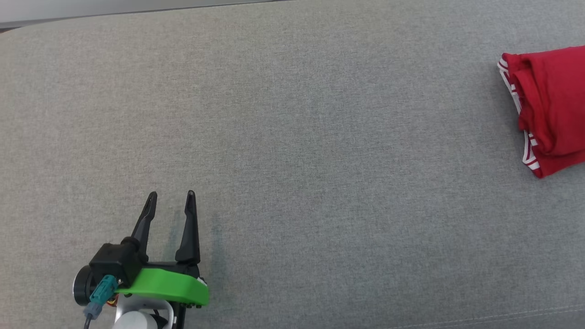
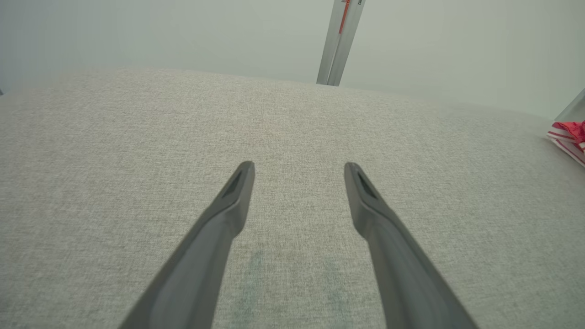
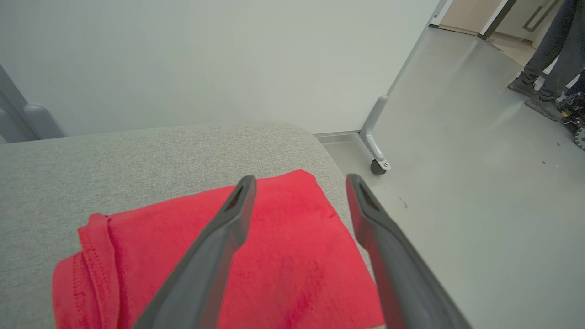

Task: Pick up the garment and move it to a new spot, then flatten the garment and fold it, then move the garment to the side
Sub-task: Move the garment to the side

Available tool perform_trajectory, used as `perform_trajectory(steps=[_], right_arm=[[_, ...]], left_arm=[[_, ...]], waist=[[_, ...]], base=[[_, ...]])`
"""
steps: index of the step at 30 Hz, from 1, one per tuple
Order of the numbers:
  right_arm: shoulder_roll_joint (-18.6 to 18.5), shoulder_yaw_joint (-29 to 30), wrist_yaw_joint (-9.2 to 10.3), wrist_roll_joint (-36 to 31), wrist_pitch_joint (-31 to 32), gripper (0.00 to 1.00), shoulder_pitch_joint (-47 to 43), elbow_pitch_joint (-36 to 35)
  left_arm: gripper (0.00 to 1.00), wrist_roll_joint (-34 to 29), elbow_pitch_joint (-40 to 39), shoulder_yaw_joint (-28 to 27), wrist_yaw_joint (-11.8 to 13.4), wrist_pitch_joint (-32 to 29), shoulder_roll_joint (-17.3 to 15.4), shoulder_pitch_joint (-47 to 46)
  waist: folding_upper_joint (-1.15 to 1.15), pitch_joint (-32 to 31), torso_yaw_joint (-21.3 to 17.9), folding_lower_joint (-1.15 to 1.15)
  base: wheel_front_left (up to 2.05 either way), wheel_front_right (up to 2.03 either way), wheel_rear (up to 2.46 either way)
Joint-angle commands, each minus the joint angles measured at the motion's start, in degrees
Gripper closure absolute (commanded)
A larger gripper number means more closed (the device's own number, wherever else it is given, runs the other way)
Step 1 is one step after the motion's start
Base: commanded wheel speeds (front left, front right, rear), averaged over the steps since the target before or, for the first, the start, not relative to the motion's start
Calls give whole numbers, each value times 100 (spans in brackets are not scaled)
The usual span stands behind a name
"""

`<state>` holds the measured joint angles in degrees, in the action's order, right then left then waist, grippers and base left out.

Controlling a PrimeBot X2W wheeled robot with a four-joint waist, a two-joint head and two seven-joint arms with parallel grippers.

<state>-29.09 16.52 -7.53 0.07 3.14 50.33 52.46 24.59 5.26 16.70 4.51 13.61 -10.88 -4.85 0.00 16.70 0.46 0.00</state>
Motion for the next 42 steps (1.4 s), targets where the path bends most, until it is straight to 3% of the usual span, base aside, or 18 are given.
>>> perform_trajectory(steps=[1,11,20,24,31,35,42], right_arm=[[34,-63,10,-19,-56,0,67,-74],[509,-930,10,421,-342,0,-199,-747],[1365,-1727,10,866,-961,0,-1141,-1878],[1729,-1685,10,882,-1344,0,-1886,-2366],[2480,-1298,10,551,-1674,0,-3489,-3354],[2597,-1274,10,414,-1738,0,-4177,-3878],[2612,-1532,10,868,-1795,0,-4891,-4304]], left_arm=[[0,-14,-28,1,15,-6,-42,-95],[0,95,18,-87,25,44,-65,-102],[0,167,271,-434,181,137,67,-17],[0,2,432,-517,233,161,89,106],[0,-154,531,-750,116,156,285,377],[0,-317,623,-877,124,157,298,554],[0,-484,645,-948,-73,158,418,890]], waist=[[0,-26,-38,0],[0,-306,-173,0],[0,-851,-143,0],[0,-1115,-15,0],[0,-1511,198,0],[0,-1671,226,0],[0,-1776,200,0]], base=[[0,0,0],[0,0,0],[0,0,0],[0,0,0],[0,0,0],[0,0,0],[0,0,0]])
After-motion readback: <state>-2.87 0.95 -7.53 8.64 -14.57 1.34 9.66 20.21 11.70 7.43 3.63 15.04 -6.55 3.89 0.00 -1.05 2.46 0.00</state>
